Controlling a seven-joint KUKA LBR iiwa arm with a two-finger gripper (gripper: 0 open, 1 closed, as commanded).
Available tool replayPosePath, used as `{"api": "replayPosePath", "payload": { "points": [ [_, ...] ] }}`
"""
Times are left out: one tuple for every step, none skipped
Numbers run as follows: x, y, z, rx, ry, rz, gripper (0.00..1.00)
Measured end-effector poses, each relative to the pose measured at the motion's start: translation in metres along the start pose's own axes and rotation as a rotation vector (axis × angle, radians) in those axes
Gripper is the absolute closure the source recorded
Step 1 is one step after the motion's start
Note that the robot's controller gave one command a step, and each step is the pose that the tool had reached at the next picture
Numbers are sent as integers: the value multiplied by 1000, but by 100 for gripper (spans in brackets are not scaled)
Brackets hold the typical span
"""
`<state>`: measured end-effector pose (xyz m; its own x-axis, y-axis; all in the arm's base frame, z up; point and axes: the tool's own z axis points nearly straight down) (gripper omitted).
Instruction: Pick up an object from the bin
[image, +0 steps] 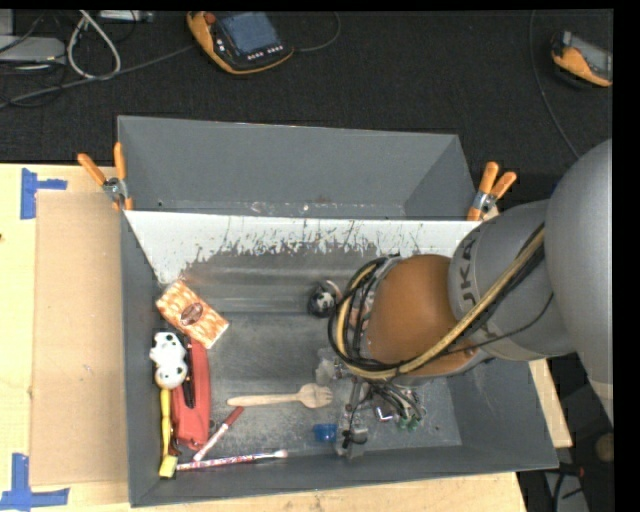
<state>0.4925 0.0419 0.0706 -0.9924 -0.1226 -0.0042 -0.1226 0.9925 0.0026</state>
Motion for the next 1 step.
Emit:
{"api": "replayPosePath", "payload": {
  "points": [
    [18,10,1,-1,9,-66,100]
  ]
}}
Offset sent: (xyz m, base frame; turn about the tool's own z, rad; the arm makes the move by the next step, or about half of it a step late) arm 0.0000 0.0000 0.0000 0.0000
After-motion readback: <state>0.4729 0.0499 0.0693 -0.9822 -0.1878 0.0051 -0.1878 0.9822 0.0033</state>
